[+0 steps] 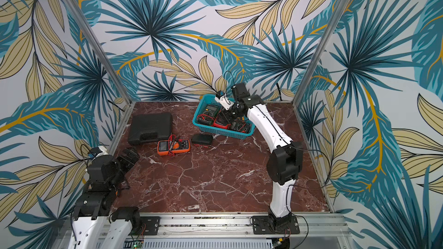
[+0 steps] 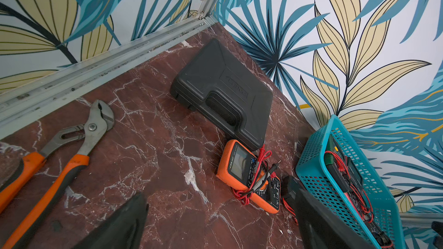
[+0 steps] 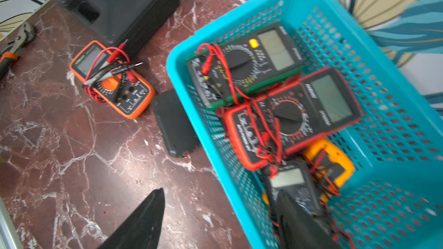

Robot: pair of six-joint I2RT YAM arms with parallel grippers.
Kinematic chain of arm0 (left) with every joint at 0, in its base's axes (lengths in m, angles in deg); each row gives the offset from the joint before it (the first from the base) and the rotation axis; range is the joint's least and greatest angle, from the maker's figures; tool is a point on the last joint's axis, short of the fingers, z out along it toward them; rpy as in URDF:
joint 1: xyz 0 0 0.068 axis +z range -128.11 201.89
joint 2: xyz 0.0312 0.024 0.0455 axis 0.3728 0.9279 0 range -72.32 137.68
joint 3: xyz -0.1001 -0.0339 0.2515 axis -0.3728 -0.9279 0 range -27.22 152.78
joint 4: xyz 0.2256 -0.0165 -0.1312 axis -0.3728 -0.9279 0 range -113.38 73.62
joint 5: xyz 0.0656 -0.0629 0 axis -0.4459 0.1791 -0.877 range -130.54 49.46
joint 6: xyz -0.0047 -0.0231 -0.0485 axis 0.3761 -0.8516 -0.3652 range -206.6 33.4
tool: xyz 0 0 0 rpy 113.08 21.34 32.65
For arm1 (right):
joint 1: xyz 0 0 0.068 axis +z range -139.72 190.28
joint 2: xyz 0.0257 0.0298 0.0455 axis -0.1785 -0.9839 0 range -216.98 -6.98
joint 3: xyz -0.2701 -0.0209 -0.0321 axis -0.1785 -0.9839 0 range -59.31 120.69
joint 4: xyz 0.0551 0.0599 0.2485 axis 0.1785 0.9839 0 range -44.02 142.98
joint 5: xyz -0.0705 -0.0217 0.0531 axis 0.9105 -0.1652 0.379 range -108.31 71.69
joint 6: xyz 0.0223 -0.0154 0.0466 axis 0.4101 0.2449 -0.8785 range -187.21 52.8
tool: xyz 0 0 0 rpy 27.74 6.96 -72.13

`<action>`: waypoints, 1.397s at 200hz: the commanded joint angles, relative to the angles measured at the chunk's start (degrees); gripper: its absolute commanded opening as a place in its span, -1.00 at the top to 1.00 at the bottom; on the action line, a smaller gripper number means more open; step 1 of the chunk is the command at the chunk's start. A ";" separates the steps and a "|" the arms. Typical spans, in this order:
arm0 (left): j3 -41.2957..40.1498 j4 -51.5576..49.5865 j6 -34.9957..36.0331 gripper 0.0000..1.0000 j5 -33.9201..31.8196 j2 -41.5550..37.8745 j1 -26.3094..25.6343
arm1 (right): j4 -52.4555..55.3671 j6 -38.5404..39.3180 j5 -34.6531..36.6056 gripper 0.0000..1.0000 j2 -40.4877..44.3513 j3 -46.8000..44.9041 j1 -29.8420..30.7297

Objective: Put the multimeter into the basket
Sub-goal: Adjust the multimeter at the center of the board.

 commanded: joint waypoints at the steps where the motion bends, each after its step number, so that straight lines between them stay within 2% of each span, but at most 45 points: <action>1: -1.06 1.52 -0.03 -1.00 1.38 0.28 0.40 | -1.95 -1.29 6.92 -0.62 -2.06 -2.19 5.76; 39: -2.03 2.50 -0.14 -1.00 2.49 0.85 0.40 | -4.85 2.31 25.18 -0.68 -7.08 -2.99 15.32; 70: -2.42 3.12 -0.14 -1.00 2.54 1.08 0.35 | -7.28 6.47 34.81 -0.70 -11.53 -3.22 18.83; 96: -2.64 3.11 -0.05 -1.00 2.26 1.21 0.40 | -9.47 8.74 37.86 -0.77 -14.17 -3.89 20.03; 104: -2.65 3.11 -0.05 -1.00 2.25 1.16 0.40 | -10.21 9.33 38.79 -0.89 -14.99 -4.18 20.44; 112: -2.74 3.12 -0.01 -1.00 2.15 1.16 0.40 | -10.81 10.06 39.41 -0.93 -15.48 -4.51 20.87; 181: -2.48 3.03 0.21 -1.00 2.23 1.44 0.40 | -12.52 11.78 43.36 -0.97 -21.22 -4.09 21.91; 229: -2.39 2.62 0.21 -1.00 2.28 1.30 0.40 | -12.87 12.08 46.07 -0.83 -24.60 -1.94 21.91; 248: -2.39 2.38 0.21 -1.00 2.15 1.13 0.37 | -12.68 11.65 45.46 -0.62 -24.92 -1.54 21.91; 264: -2.39 2.08 0.23 -1.00 1.91 1.03 0.42 | -12.35 10.75 44.96 -0.30 -24.28 -1.66 21.91; 279: -2.39 2.02 0.30 -1.00 1.76 0.92 0.39 | -12.34 10.01 44.00 -0.20 -23.01 -2.23 21.91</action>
